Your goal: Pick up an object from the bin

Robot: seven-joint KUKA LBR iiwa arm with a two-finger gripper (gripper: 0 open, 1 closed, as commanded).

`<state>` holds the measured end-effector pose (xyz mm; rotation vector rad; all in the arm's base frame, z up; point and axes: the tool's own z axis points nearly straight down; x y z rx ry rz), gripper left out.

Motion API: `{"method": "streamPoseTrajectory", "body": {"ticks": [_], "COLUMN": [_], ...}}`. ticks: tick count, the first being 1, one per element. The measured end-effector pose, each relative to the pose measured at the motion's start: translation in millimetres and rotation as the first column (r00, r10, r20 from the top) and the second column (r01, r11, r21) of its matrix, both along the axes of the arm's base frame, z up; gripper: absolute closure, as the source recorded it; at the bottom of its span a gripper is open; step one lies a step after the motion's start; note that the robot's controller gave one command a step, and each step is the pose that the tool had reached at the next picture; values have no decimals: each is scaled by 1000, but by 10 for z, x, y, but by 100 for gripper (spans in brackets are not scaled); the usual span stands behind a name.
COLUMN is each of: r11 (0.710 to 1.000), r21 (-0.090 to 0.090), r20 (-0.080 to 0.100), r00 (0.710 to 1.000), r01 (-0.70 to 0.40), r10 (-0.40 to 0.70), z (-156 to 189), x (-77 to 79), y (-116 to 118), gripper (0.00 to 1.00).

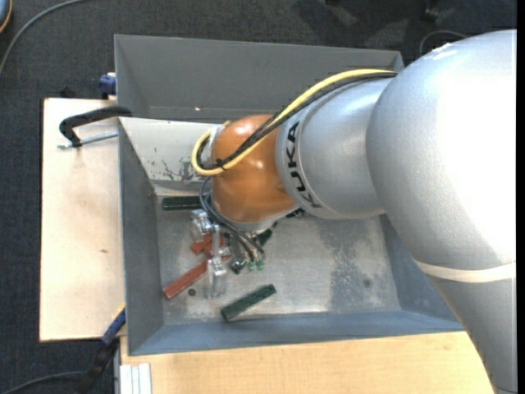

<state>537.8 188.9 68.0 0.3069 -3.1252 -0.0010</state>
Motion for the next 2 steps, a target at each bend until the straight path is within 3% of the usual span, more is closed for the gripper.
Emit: {"method": "streamPoseTrajectory", "body": {"ticks": [1, 2], "r11": [1000, 998], "r21": [4, 6], "r20": [10, 16], "r00": [1000, 998], "r01": [1, 60], "r10": [-1, -60], "z": [69, 1728], "x": [33, 323], "y": [13, -13], "gripper": [100, 100]}}
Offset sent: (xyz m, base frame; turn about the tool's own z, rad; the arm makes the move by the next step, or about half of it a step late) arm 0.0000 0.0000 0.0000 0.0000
